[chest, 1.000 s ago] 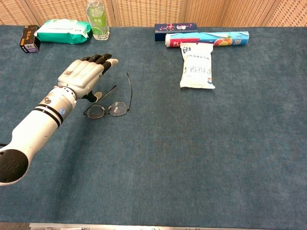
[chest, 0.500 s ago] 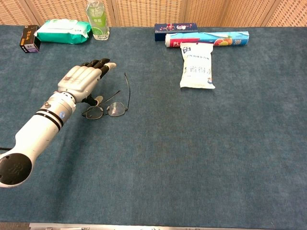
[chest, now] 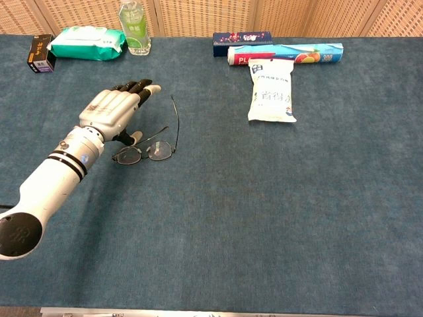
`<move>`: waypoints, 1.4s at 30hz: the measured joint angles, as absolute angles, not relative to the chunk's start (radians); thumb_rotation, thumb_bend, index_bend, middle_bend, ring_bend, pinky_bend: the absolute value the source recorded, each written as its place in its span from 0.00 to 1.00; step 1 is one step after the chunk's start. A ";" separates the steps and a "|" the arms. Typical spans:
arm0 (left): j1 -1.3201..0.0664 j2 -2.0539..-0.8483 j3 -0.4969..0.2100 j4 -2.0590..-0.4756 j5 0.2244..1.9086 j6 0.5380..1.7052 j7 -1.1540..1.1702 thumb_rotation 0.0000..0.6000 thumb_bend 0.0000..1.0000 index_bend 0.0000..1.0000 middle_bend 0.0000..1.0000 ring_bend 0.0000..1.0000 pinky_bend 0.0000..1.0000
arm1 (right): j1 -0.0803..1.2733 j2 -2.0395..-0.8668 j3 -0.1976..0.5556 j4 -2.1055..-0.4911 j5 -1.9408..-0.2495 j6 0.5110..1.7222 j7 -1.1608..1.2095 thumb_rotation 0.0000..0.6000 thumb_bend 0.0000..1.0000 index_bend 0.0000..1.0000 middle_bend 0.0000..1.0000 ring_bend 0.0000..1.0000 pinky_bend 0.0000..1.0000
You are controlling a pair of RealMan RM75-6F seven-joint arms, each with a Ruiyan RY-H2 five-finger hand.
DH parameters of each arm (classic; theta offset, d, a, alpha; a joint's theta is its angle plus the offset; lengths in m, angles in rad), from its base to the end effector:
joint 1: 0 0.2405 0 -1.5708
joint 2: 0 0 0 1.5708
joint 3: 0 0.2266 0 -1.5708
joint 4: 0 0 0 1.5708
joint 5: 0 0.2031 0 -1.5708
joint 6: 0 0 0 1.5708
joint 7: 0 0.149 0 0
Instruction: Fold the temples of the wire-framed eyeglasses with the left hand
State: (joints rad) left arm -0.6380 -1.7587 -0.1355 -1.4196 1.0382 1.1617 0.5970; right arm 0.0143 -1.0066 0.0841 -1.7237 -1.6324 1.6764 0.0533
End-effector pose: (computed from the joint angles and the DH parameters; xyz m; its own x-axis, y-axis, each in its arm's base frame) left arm -0.1400 0.2909 -0.0487 0.5009 0.2122 0.8391 0.8580 -0.2491 -0.4492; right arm -0.2487 -0.1664 0.1973 0.3333 0.1879 0.9239 -0.9297 -0.0973 0.3551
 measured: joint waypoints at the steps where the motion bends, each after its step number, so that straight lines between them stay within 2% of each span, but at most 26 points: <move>1: -0.637 -1.752 -0.138 -1.432 1.041 1.168 0.602 1.00 0.33 0.00 0.00 0.00 0.10 | 0.014 -1.007 0.083 -1.724 -1.633 1.676 0.054 1.00 0.47 0.47 0.37 0.23 0.41; 12: -0.626 -1.708 -0.151 -1.551 1.061 1.220 0.652 1.00 0.33 0.00 0.00 0.00 0.10 | 0.010 -1.008 0.080 -1.723 -1.645 1.682 0.049 1.00 0.47 0.47 0.37 0.23 0.41; 42: -0.593 -1.803 -0.138 -1.411 1.087 1.173 0.526 1.00 0.33 0.00 0.00 0.00 0.10 | 0.001 -0.992 0.082 -1.726 -1.645 1.694 0.068 1.00 0.47 0.47 0.37 0.23 0.41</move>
State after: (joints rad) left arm -0.5929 -1.8032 -0.1382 -1.4108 1.0865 1.1732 0.5265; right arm 0.0008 -0.9919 0.0823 -1.7257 -1.6447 1.6935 0.0676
